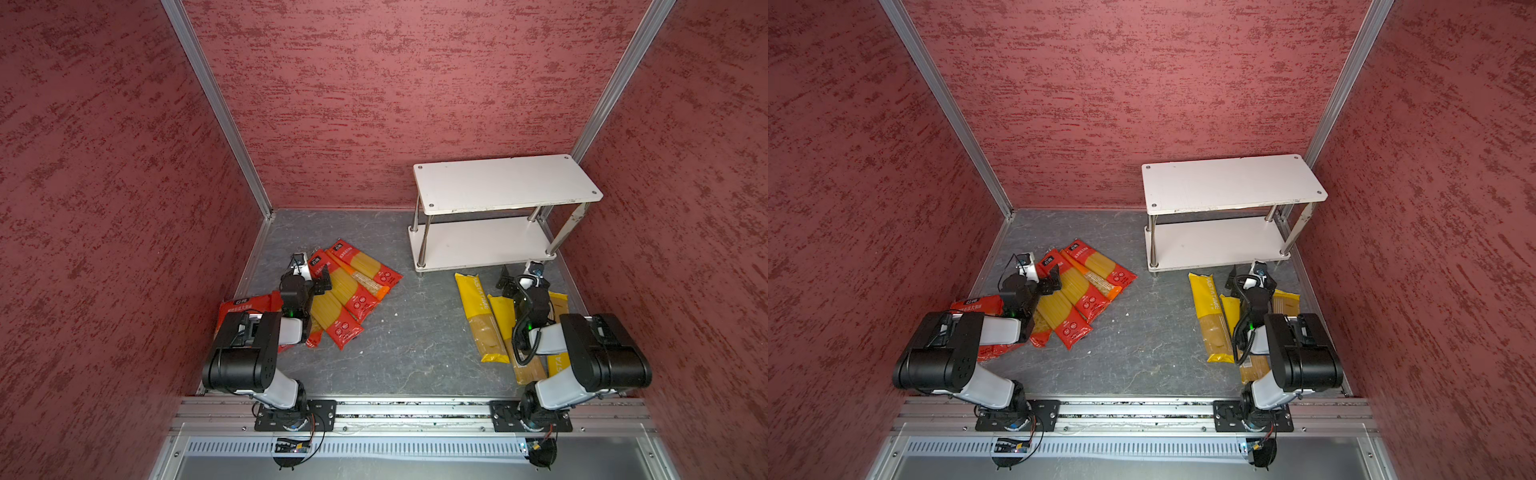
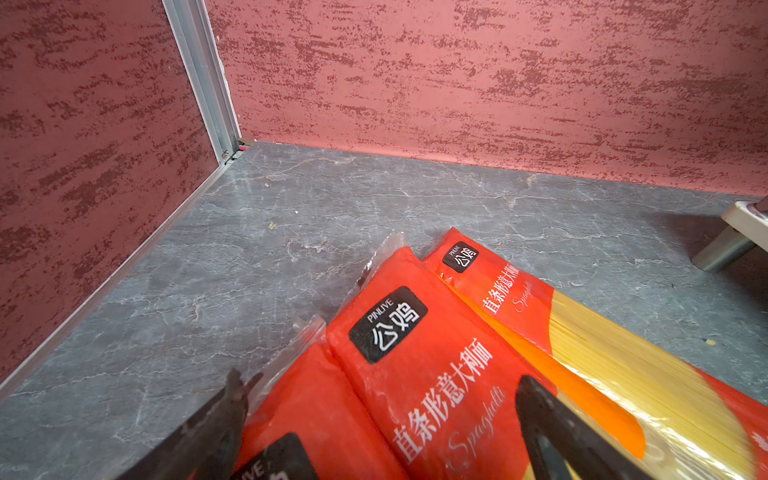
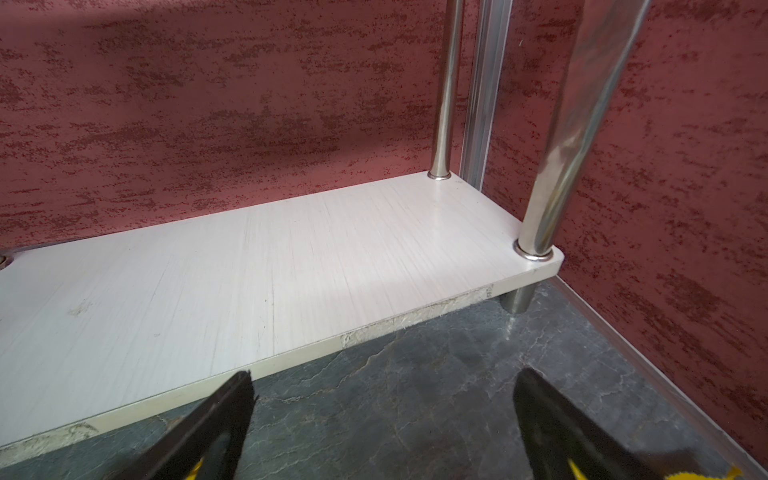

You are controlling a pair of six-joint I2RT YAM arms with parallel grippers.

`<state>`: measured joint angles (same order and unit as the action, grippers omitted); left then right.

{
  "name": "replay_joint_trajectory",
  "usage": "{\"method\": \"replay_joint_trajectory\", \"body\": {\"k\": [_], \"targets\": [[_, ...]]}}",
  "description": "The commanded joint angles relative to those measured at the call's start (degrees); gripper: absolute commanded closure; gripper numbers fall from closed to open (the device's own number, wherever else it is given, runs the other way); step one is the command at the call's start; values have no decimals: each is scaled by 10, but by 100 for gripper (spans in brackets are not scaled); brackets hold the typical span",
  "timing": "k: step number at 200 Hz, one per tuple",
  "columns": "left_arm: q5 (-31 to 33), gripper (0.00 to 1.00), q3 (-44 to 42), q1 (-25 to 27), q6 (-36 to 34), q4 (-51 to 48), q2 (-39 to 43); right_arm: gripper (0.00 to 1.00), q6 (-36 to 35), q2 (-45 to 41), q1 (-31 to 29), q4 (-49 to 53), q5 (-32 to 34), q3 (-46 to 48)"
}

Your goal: Place and organize the pasta boxes and bags onto the shelf

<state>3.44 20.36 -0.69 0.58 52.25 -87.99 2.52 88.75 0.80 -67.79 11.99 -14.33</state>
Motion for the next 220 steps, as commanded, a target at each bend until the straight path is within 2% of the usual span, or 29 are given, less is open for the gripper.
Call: {"method": "replay_joint_trajectory", "body": {"k": [1,184,201,220], "targets": [[-5,0,9,-2,-2,-2,1,1,-7,3,-1,-4,-4,-12],[-11,0,11,-5,-1,-5,3,1,-7,-10,-2,-19,8,0],[27,1,34,14,-11,-83,46,1,-27,-80,-14,38,-3,0],[87,1,46,52,-35,-133,93,1,-16,-145,-23,157,31,-33]]}}
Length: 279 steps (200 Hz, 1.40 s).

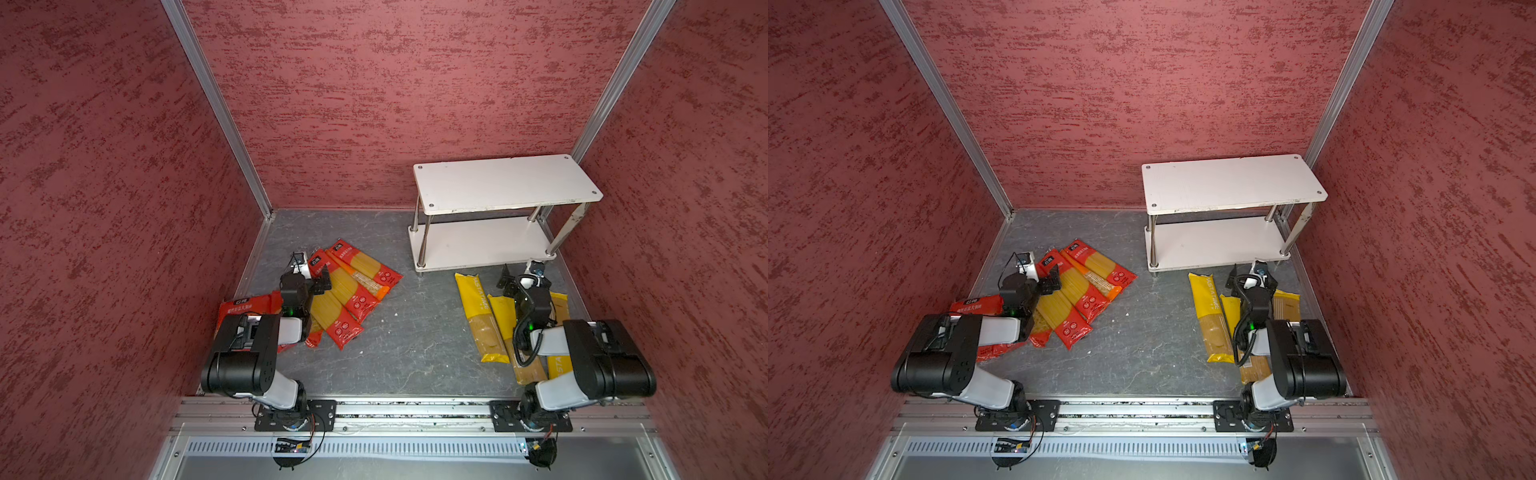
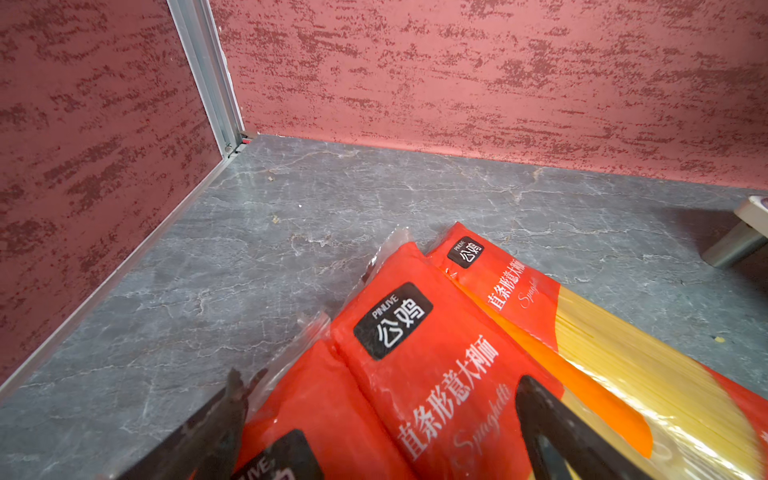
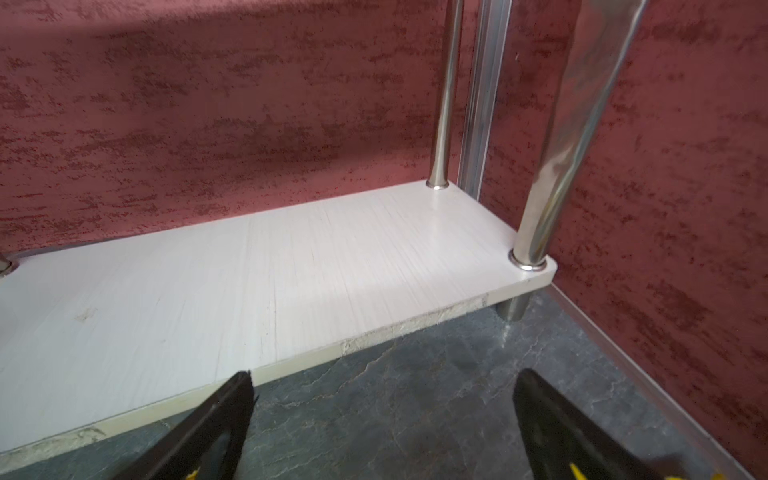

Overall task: Place and organize the pasta boxes and bags onto the shelf
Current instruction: 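Lower the right gripper onto the yellow PASTATIME pack while the left gripper approaches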

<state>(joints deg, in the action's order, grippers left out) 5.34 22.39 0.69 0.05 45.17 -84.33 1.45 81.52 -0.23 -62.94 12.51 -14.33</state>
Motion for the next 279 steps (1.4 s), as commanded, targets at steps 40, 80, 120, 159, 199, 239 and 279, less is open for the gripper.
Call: {"method": "replay_joint_trajectory", "body": {"k": [40,80,120,159,199,239,279], "targets": [[167,1,30,102,16,-182,176,1,159,-147,-47,480,162,-169],[258,0,71,185,114,-364,286,1,263,-179,-44,692,7,-251],[272,1,109,172,377,-590,336,12,294,-206,-44,734,-75,-226],[11,7,81,84,351,-554,406,30,350,-195,-46,754,-194,-190],[116,10,137,245,356,-630,368,53,367,-178,-72,769,-194,-167],[177,14,123,429,418,-561,278,58,375,-132,-112,777,-136,-151],[138,12,157,506,424,-475,140,62,413,-79,-208,754,-103,-145]]}}
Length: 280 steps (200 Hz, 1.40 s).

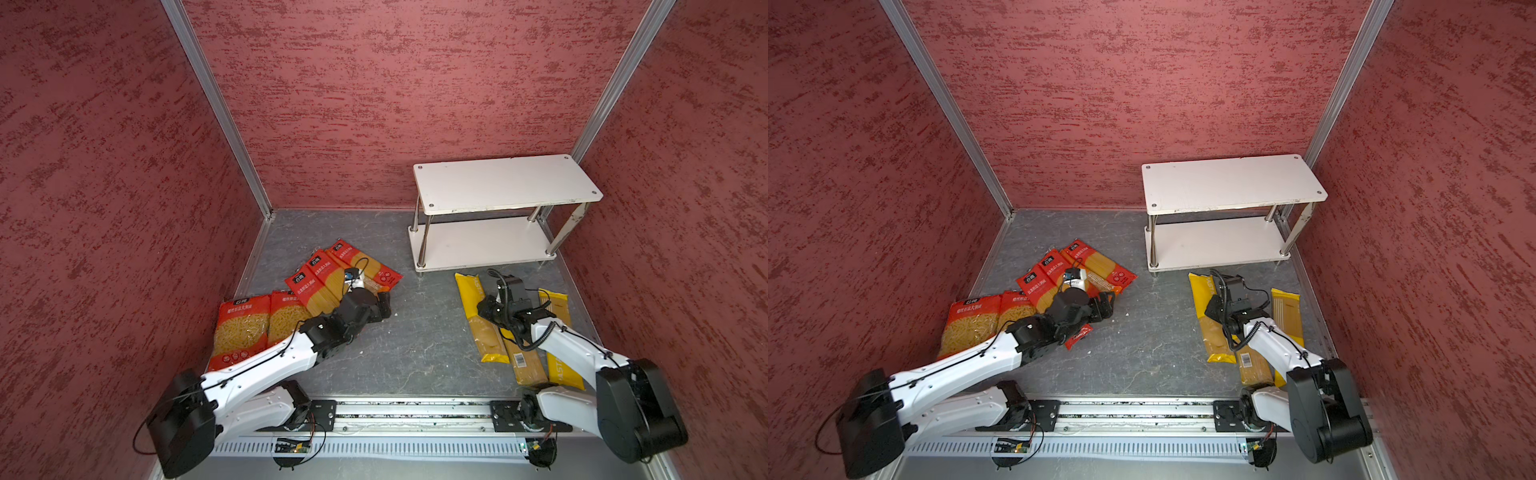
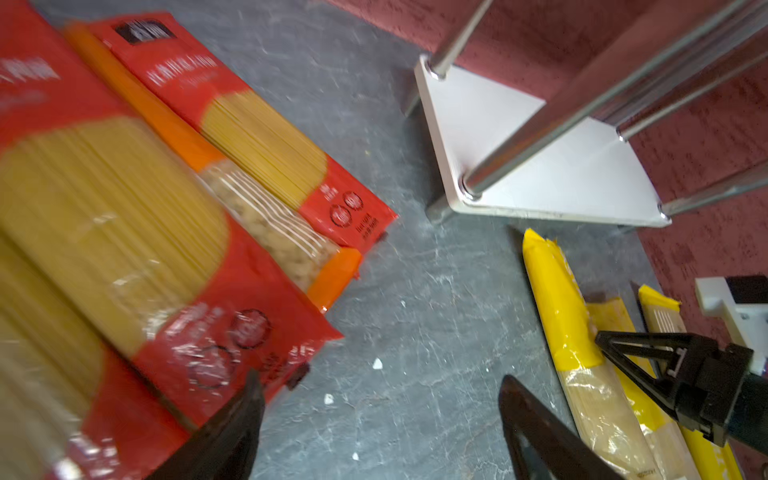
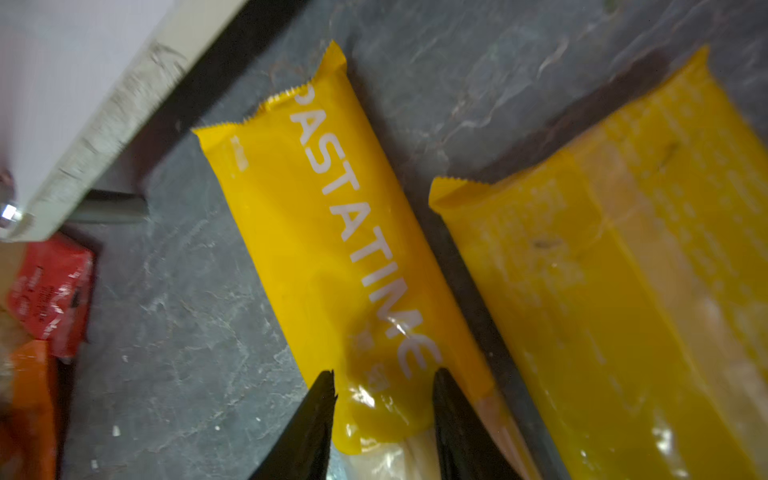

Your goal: Place and organize the pasta boxes and bags onto the shelf

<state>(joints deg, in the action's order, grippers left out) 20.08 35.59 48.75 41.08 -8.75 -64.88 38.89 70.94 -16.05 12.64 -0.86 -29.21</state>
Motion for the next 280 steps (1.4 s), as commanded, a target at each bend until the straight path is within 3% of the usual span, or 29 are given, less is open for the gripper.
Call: {"method": "replay_joint_trajectory", "body": {"k": [1,39,69,88,126,170,201,223,245,280], "targets": [[-12,12,25,26,14,66,-58,62,40,28,-55,-2,32,3],[-76,17,55,41,34,91,-141,64,97,48,-155,4,36,-1],[-105,21,64,42,39,105,-164,59,115,3,-168,-13,-31,5],[-126,24,74,41,32,114,-177,51,81,-38,-147,20,-63,-13],[-193,28,62,45,61,193,-218,44,14,-49,-35,53,-133,10],[-219,31,72,68,84,230,-270,44,27,-21,-30,10,-151,46],[-226,34,76,64,92,237,-291,49,102,-16,-96,-48,-155,68],[-228,38,75,55,96,238,-298,50,153,-13,-128,-121,-200,86],[-236,44,73,49,97,241,-304,44,134,-25,-116,-102,-195,81],[-247,46,71,43,91,245,-312,43,103,-26,-36,-107,-214,82]]}}
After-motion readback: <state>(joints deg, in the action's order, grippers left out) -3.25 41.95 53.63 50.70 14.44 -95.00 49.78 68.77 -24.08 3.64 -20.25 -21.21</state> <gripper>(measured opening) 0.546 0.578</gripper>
